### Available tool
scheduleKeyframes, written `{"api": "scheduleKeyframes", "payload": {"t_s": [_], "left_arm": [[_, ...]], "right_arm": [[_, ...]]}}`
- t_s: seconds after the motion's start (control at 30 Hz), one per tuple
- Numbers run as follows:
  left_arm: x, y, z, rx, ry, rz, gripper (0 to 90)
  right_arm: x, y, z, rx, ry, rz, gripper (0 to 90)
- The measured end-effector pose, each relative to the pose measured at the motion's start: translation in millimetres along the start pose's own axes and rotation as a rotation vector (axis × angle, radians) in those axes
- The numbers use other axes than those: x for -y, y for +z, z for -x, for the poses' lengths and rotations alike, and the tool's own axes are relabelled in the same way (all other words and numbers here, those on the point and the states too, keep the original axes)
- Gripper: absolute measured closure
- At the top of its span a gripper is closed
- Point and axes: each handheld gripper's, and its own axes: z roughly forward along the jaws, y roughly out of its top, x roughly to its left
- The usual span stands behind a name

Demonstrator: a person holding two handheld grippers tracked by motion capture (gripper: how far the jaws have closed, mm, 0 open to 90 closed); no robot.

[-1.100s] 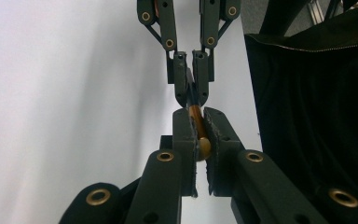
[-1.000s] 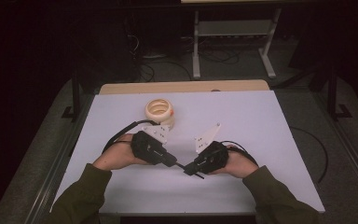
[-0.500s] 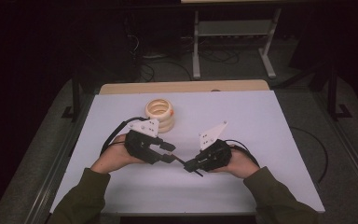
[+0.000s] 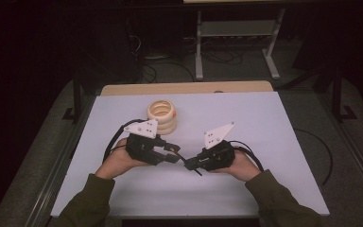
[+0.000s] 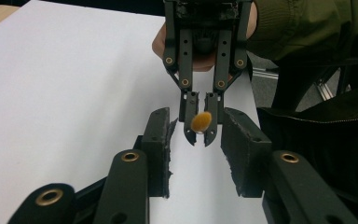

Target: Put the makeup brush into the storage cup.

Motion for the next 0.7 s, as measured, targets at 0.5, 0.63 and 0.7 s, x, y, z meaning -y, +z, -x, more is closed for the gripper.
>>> {"api": "scheduleKeyframes", "payload": {"t_s": [0.5,0.63,0.7], "left_arm": [[-0.7,3.6,-0.6,0.003,-0.019,0.028,76.9],[-1.1,3.6,-1.1,0.001,-0.025,0.031,79.2],[-1.4,4.0,-1.4,0.003,-0.025,0.031,79.7]], "right_arm": [[-1.4,1.1,0.0,0.000,0.026,0.031,83.2],[-2.1,2.4,0.4,0.002,0.016,0.039,83.2],[-2.0,2.6,0.8,0.004,0.015,0.039,83.2]]}}
